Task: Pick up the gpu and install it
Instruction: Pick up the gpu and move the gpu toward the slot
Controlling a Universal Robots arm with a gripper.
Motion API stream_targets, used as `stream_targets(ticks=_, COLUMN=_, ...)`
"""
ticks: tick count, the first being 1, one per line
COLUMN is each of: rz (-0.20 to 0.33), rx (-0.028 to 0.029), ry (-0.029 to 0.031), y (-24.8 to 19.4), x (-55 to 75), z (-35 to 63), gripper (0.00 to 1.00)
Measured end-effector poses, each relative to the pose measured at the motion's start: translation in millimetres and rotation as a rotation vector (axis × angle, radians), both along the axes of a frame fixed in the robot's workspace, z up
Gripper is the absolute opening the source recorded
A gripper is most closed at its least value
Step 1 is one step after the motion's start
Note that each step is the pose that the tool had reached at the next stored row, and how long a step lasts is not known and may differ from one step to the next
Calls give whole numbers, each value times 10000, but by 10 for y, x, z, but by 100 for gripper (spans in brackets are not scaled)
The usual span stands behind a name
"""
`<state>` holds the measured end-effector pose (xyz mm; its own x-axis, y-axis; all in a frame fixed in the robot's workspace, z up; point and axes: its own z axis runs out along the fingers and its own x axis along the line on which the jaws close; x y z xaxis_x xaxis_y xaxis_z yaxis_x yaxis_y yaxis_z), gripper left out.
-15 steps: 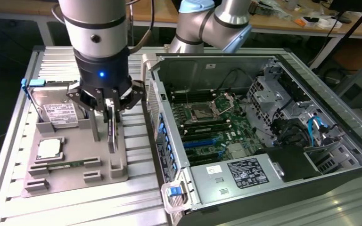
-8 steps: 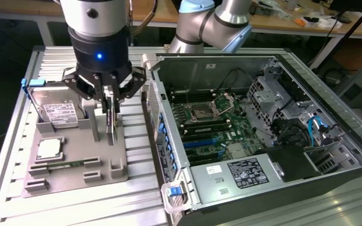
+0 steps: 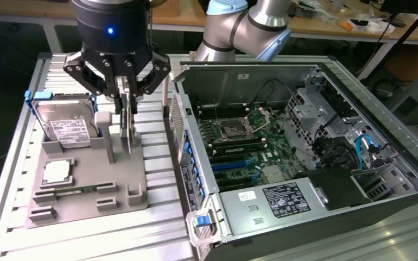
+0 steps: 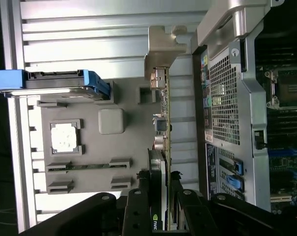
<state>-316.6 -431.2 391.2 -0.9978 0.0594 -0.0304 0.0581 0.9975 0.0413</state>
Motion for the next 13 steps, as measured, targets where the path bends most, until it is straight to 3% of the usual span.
stream_targets(ticks=4, rz=-1, rx=-1, ry=0, y=0, x=0, z=136, gripper=27)
stream_targets(ticks=13, rz=-1, rx=-2, ry=2, y=1, x=6, z=141, gripper=27)
